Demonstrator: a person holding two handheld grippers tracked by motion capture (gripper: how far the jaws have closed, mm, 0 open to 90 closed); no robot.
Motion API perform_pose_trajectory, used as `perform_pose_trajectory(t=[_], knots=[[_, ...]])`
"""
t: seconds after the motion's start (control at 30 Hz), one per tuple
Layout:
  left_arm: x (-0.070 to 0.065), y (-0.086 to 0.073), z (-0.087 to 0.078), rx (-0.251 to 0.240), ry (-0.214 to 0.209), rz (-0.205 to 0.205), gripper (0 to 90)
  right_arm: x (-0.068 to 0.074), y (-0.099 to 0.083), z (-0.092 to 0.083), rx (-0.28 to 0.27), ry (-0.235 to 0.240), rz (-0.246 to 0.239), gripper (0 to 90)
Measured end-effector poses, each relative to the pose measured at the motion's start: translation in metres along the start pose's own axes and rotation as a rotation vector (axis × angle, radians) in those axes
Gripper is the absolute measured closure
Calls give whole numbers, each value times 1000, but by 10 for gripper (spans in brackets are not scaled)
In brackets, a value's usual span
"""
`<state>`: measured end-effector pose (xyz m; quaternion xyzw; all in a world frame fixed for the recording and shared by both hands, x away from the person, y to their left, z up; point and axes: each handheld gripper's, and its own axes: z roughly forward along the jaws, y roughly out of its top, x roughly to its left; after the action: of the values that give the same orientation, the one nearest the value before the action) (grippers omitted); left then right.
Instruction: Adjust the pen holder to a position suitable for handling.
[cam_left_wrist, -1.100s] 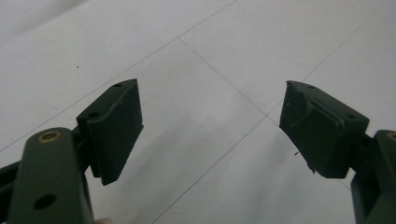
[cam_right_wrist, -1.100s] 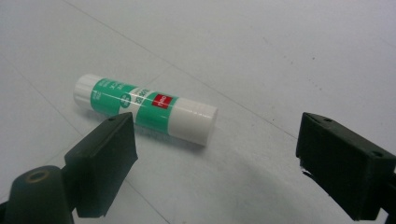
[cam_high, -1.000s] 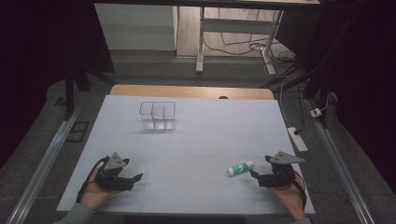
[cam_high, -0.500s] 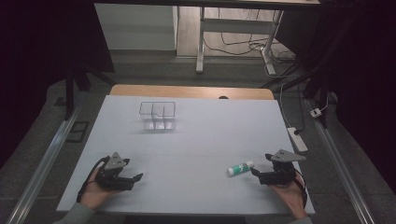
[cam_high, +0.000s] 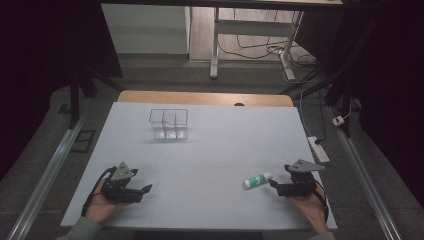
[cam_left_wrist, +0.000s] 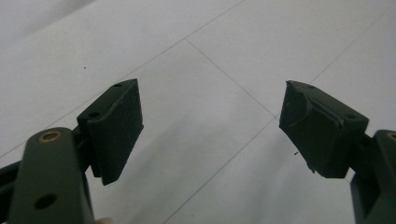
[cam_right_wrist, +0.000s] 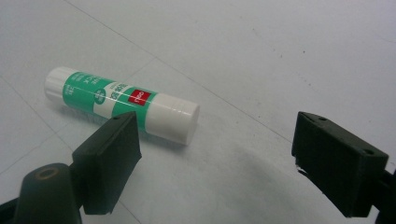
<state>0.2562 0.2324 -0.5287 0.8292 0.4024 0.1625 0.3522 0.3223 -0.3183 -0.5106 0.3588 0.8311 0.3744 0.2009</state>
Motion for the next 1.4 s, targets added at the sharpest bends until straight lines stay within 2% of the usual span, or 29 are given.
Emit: perform_pose_trajectory(t=[0.3, 0.57, 0.87, 1.1, 1.23, 1.4], knots=[[2, 8, 5, -10, -2, 1, 220, 1, 0, 1, -3, 10, 1, 143], [23, 17, 13, -24, 35, -57, 241, 1, 0, 1, -11, 20, 0, 143], [35, 28, 18, -27, 50, -80, 260, 1, 0, 1, -12, 14, 1, 143], [44, 37, 22, -34, 51, -94, 278, 1, 0, 1, -9, 16, 2, 143], [51, 44, 27, -41, 45, -116, 279, 2, 0, 2, -6, 13, -1, 146], [57, 47, 31, -33, 46, -126, 284, 2, 0, 2, -7, 13, 0, 146]])
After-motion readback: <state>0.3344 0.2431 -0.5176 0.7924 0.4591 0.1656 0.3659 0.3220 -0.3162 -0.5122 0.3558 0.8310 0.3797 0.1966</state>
